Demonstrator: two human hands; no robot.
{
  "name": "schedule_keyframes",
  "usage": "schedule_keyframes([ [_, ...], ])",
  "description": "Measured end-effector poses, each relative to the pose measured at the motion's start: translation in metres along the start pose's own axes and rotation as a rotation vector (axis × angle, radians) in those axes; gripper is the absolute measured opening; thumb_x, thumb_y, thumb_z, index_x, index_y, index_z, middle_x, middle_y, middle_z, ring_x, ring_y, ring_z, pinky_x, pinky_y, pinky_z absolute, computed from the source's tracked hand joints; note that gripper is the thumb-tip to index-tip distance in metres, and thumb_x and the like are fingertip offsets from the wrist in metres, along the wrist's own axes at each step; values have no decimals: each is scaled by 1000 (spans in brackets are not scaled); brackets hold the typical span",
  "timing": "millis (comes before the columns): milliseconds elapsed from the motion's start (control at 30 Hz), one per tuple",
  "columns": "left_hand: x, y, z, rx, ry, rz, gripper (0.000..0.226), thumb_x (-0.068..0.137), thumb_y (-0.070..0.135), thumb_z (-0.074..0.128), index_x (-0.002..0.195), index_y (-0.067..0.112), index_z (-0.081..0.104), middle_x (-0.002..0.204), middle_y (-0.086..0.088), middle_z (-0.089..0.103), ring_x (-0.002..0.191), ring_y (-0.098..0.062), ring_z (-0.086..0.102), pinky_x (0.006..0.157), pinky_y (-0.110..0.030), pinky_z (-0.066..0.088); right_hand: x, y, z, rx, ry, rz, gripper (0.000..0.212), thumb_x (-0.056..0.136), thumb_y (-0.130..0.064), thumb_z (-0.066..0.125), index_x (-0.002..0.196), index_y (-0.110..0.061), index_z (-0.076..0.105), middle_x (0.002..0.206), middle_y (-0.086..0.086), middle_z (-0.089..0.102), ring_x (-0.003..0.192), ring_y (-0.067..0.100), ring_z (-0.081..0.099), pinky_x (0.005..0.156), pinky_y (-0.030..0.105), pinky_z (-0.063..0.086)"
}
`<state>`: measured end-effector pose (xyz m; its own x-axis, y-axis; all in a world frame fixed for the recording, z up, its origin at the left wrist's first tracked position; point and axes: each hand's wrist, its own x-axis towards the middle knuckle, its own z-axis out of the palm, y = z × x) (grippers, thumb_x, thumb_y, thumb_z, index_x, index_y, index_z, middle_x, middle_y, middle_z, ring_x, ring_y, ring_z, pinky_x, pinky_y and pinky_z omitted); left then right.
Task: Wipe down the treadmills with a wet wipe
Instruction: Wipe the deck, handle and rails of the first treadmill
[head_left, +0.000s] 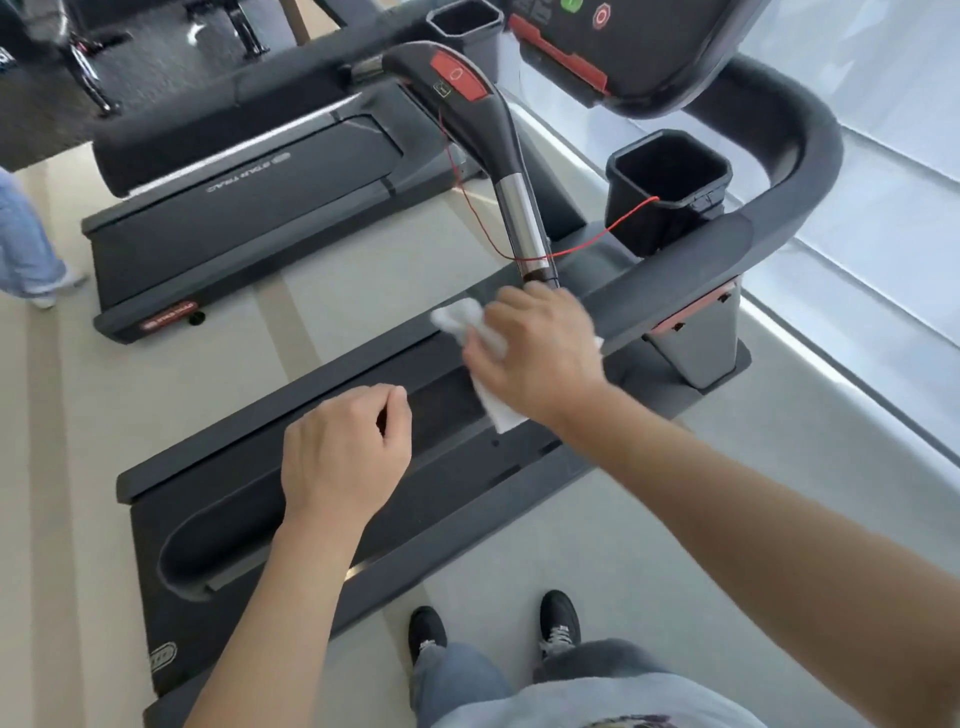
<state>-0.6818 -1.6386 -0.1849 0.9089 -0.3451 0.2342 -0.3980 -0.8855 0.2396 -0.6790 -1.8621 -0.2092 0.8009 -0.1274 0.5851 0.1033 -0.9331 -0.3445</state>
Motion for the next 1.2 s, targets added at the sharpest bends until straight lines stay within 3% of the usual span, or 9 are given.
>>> schedule_keyframes([
  [200, -5, 1, -3, -39, -33, 18, 47, 104, 23, 53, 62, 29, 31, 50, 7, 39, 45, -13, 33, 46, -31, 25, -15, -57, 19, 117, -25, -89, 36, 84, -33, 71, 62, -15, 51, 63, -1, 43, 65, 20, 29, 61, 34, 24],
  [300, -6, -1, -1, -19, -40, -18, 43, 107, 26, 49, 65, 22, 43, 53, 2, 45, 48, -22, 42, 47, -38, 37, -12, -28, 7, 133, -54, -185, 39, 90, -36, 70, 64, -14, 52, 65, 1, 43, 62, 23, 33, 58, 34, 29],
  [400, -6, -1, -1, -2, -58, -41, 38, 109, 28, 44, 79, 16, 63, 65, -1, 62, 59, -30, 56, 55, -44, 50, -2, 26, -17, 70, -3, -119, 41, 93, -36, 69, 64, -17, 45, 65, -1, 39, 62, 25, 38, 55, 35, 35],
  [567, -6, -2, -3, -29, -61, 7, 39, 109, 26, 43, 71, 23, 49, 61, 7, 48, 54, -15, 46, 52, -32, 37, 7, 55, -32, -14, 33, 39, 41, 94, -38, 59, 65, -20, 37, 66, -9, 37, 66, 21, 39, 56, 33, 38],
  [667, -6, -10, -9, -112, -154, 5, 35, 112, 30, 39, 83, 27, 59, 77, 10, 64, 68, -13, 57, 62, -32, 43, 7, 35, -20, -76, 12, 131, 45, 93, -36, 66, 61, -18, 40, 63, -6, 41, 66, 22, 39, 55, 34, 37],
  [733, -8, -18, -17, -170, -248, -29, 36, 113, 37, 35, 118, 32, 70, 116, 18, 73, 103, -13, 67, 84, -32, 50, 5, 16, -13, -92, -9, 124, 44, 91, -34, 70, 60, -18, 43, 64, -8, 40, 66, 20, 39, 55, 32, 35],
  [800, -16, -31, -27, -190, -271, -27, 40, 113, 41, 34, 137, 35, 65, 131, 19, 69, 118, -11, 65, 93, -33, 50, 1, -9, -4, -102, -36, 90, 44, 91, -35, 70, 59, -18, 45, 64, -9, 39, 65, 20, 41, 56, 31, 32],
  [1033, -59, -101, -53, -163, -232, 5, 47, 108, 48, 32, 138, 31, 64, 120, 16, 71, 106, -12, 68, 82, -33, 51, -15, -105, 25, -69, -127, 7, 42, 92, -37, 66, 61, -19, 44, 63, -5, 46, 63, 21, 42, 61, 30, 25],
  [1200, -83, -156, -62, -432, -285, -141, 48, 107, 53, 34, 137, 33, 65, 127, 25, 67, 117, 2, 60, 99, -31, 52, -27, -182, 51, -50, -167, -32, 42, 90, -36, 67, 62, -22, 39, 63, -7, 39, 61, 19, 36, 58, 30, 26],
])
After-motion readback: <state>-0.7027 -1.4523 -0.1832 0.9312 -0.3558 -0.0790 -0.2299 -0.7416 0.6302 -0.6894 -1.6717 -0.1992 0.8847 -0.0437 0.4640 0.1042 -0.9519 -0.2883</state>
